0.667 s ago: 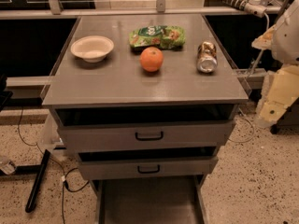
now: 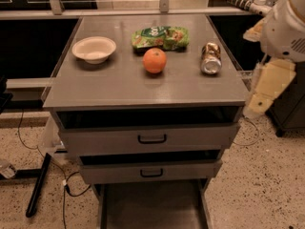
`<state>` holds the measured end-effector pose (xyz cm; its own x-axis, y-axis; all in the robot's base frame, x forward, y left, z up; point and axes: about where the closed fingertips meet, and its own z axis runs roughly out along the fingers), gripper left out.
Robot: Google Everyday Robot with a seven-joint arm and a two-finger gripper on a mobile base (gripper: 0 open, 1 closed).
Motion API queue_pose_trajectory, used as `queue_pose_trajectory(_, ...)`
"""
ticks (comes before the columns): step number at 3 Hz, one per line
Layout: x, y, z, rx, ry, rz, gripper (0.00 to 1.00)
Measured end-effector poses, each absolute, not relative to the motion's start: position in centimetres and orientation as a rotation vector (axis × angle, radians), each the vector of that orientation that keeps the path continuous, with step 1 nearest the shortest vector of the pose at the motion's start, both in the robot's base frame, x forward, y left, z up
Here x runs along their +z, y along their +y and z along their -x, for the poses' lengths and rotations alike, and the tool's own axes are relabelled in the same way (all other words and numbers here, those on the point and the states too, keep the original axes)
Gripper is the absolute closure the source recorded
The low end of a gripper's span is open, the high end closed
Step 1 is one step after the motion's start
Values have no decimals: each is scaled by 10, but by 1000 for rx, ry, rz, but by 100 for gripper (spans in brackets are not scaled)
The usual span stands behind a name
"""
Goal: Place orange into bottom drawer
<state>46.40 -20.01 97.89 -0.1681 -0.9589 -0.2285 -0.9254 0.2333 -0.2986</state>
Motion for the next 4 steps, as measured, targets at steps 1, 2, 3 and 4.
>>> queue_pose_trajectory(1, 977, -172, -493, -125, 2030, 1778, 0)
queue_pose_trajectory(2, 977, -143, -519, -73, 1910, 1792, 0)
queue_pose_trajectory(3, 968, -120, -546, 18, 1847, 1739, 0)
queue_pose_trajectory(4, 962, -107, -570, 85, 1819, 1715, 0)
